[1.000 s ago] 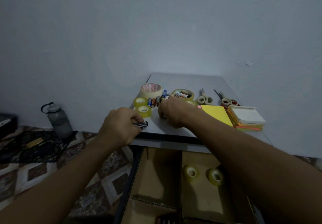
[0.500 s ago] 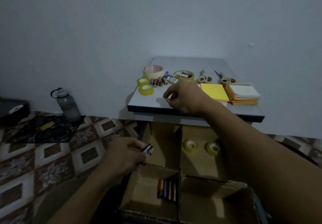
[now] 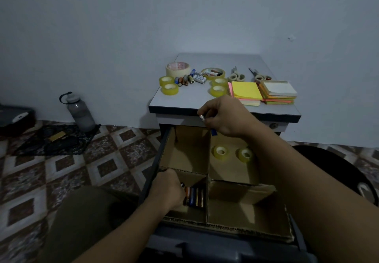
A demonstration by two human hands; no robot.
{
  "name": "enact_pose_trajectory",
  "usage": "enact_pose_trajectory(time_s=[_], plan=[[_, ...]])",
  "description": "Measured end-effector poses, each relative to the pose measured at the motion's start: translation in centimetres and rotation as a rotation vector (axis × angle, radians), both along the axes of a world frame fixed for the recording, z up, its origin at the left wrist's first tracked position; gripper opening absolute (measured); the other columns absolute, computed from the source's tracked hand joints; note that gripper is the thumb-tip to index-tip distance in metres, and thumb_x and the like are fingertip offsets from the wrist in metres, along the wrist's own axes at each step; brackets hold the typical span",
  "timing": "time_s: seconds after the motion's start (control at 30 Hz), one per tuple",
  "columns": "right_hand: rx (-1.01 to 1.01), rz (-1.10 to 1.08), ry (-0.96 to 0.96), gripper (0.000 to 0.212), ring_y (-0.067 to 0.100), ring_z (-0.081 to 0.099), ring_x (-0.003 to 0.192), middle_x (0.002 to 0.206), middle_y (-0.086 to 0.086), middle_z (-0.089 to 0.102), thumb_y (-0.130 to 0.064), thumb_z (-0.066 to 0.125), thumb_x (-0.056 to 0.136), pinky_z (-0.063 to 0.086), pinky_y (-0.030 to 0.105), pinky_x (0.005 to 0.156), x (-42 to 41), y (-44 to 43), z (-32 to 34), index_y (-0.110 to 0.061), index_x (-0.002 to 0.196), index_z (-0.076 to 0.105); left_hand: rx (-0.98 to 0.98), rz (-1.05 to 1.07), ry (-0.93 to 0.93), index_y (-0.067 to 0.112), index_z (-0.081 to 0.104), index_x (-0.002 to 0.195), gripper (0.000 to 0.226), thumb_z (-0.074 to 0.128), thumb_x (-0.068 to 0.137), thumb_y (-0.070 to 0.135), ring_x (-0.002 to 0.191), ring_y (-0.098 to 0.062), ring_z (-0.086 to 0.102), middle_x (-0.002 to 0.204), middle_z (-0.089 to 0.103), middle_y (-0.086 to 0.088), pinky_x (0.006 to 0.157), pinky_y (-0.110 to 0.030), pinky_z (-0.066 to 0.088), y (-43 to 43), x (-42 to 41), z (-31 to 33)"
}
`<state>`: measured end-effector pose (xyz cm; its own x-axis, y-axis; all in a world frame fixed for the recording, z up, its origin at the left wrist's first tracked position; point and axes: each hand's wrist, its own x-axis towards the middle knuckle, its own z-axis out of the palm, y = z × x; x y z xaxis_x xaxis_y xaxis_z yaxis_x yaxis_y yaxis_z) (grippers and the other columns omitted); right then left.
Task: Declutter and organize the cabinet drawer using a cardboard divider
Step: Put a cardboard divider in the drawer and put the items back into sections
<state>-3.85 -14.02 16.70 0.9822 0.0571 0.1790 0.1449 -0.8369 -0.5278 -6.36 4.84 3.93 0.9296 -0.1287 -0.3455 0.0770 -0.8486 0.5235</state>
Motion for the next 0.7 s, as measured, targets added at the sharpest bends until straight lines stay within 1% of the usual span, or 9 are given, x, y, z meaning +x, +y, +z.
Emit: enact_pose_trajectory(time_s=[0.1,0.17,0.23,0.33,0.4,0.47,0.5,0.6,0.7], plan=[[0.013,-0.003,0.000,0.028,0.009,0.066,0.090,0.107,0.002,0.071,-0.009,0.067,0.091,0.049,0.010,0.067,-0.5,0.1,-0.5,-0.016,0.117,0.070,0.008,0.086,-0.014,0.017,0.056,0.070,0.020,0.065,0.087,0.013,0.074,-0.016,0.060,0.086,0.063,-0.002,0.057,-0.022,0.044,-0.7,-0.3,-0.6],[0.015,-0.011,0.004,0.028,0.009,0.066,0.092,0.109,0.002,0.071,-0.010,0.067,0.091,0.049,0.010,0.067,-0.8,0.1,-0.7,-0.018,0.117,0.070,0.029,0.092,-0.006,0.017,0.057,0.069,0.021,0.070,0.086,0.017,0.077,-0.017,0.062,0.090,0.067,-0.004,0.058,-0.024,0.048,-0.8,-0.3,-0.9],[0.024,-0.011,0.012,0.028,0.008,0.065,0.092,0.110,0.002,0.071,-0.011,0.066,0.091,0.048,0.010,0.066,-1.0,0.2,-0.9,-0.017,0.118,0.069,0.049,0.099,0.000,0.018,0.055,0.069,0.024,0.073,0.084,0.024,0.081,-0.019,0.063,0.092,0.067,-0.004,0.065,-0.027,0.053,-0.9,-0.4,-0.8],[0.031,-0.010,0.011,0.029,0.008,0.065,0.093,0.110,0.002,0.071,-0.010,0.066,0.091,0.049,0.009,0.068,-1.3,0.2,-0.9,-0.016,0.119,0.069,0.039,0.101,0.013,0.017,0.056,0.070,0.023,0.073,0.083,0.026,0.081,-0.021,0.066,0.090,0.067,-0.004,0.067,-0.028,0.055,-0.9,-0.4,-1.0],[0.042,-0.016,0.008,0.028,0.009,0.066,0.092,0.110,0.003,0.071,-0.010,0.066,0.091,0.050,0.010,0.070,-1.5,0.0,-1.0,-0.016,0.118,0.070,-0.017,0.119,0.045,0.014,0.059,0.069,0.020,0.072,0.083,0.021,0.078,-0.023,0.067,0.087,0.068,-0.007,0.067,-0.030,0.059,-0.7,-0.3,-1.3],[0.046,-0.025,0.008,0.028,0.007,0.066,0.089,0.109,0.003,0.072,-0.010,0.067,0.090,0.049,0.009,0.068,-1.7,-0.2,-1.1,-0.016,0.117,0.070,-0.073,0.133,0.078,0.010,0.064,0.071,0.016,0.068,0.085,0.016,0.076,-0.024,0.068,0.084,0.068,-0.009,0.067,-0.037,0.063,-0.6,-0.2,-1.4],[0.047,-0.028,0.010,0.028,0.006,0.065,0.087,0.108,0.002,0.072,-0.010,0.068,0.090,0.048,0.008,0.066,-1.7,-0.3,-1.2,-0.017,0.116,0.071,-0.073,0.124,0.082,0.009,0.065,0.072,0.017,0.066,0.087,0.016,0.075,-0.023,0.068,0.082,0.068,-0.008,0.066,-0.036,0.063,-0.5,-0.2,-1.4],[0.048,-0.032,0.023,0.028,0.006,0.063,0.085,0.108,0.001,0.071,-0.010,0.068,0.089,0.047,0.007,0.064,-1.8,-0.6,-1.3,-0.018,0.116,0.071,-0.001,0.033,0.050,0.013,0.060,0.068,0.024,0.060,0.091,0.018,0.069,-0.016,0.063,0.078,0.064,-0.003,0.053,-0.022,0.052,-0.5,-0.4,-1.1],[0.052,-0.030,0.021,0.027,0.007,0.064,0.086,0.109,0.002,0.071,-0.010,0.068,0.090,0.047,0.007,0.066,-1.9,-0.7,-1.4,-0.017,0.116,0.070,0.108,-0.017,0.023,0.015,0.054,0.067,0.026,0.061,0.091,0.012,0.063,-0.010,0.053,0.075,0.057,0.000,0.044,-0.019,0.037,-0.4,-0.5,-0.9]])
